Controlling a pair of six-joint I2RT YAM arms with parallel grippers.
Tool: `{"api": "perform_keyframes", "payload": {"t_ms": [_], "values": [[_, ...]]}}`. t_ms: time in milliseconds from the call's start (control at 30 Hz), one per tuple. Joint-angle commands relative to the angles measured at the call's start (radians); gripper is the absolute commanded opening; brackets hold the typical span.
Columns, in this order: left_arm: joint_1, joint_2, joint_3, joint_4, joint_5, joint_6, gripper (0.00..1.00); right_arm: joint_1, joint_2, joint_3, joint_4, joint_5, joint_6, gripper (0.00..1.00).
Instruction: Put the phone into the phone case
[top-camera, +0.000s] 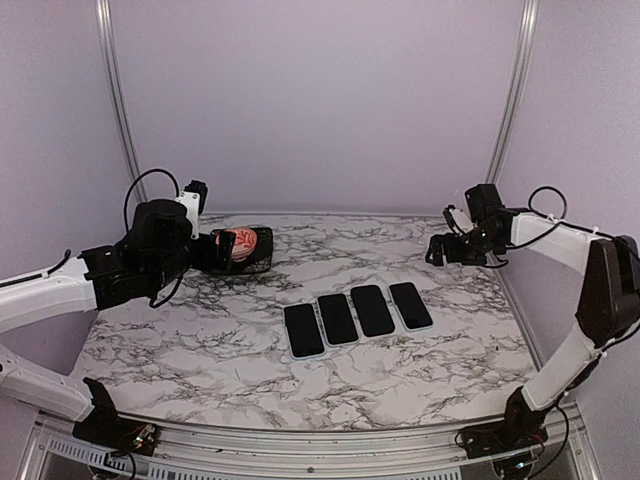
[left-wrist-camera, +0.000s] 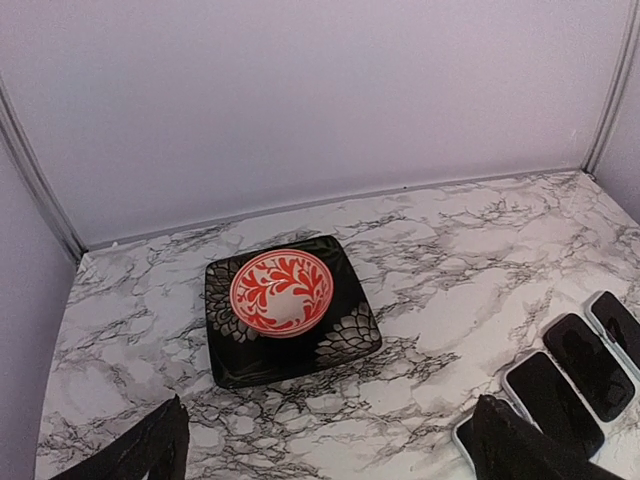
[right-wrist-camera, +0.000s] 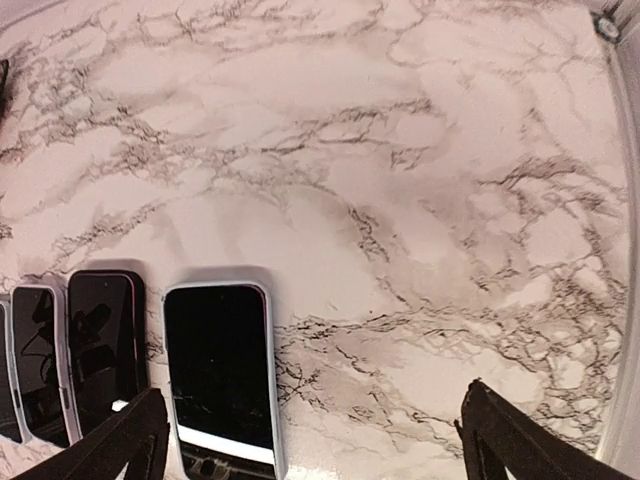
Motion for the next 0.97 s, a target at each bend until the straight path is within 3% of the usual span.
{"api": "perform_keyframes", "payload": {"t_ms": [0, 200, 333, 500, 933], "values": [[0.151, 0.030, 0.029, -0.030, 0.035, -0.088, 0.99, -0.005, -0.136, -0.131, 0.286, 0.107, 0.028, 0.99], [0.367, 0.047, -0.016, 0.082, 0.055, -0.135, 0.99, -0.006, -0.282, -0.372, 0.651, 0.160, 0.032, 0.99], [0.472, 0.010, -0.117, 0.209, 0.029, -0.143, 0.99, -0.006, -0.303, -0.450, 0.750, 0.093, 0.045, 0.99], [0.523, -0.022, -0.204, 0.302, -0.058, -0.068, 0.99, -0.006, -0.294, -0.508, 0.816, 0.099, 0.089, 0.99], [0.548, 0.006, -0.224, 0.330, -0.061, -0.054, 0.99, -0.006, -0.259, -0.561, 0.954, 0.144, 0.079, 0.99]]}}
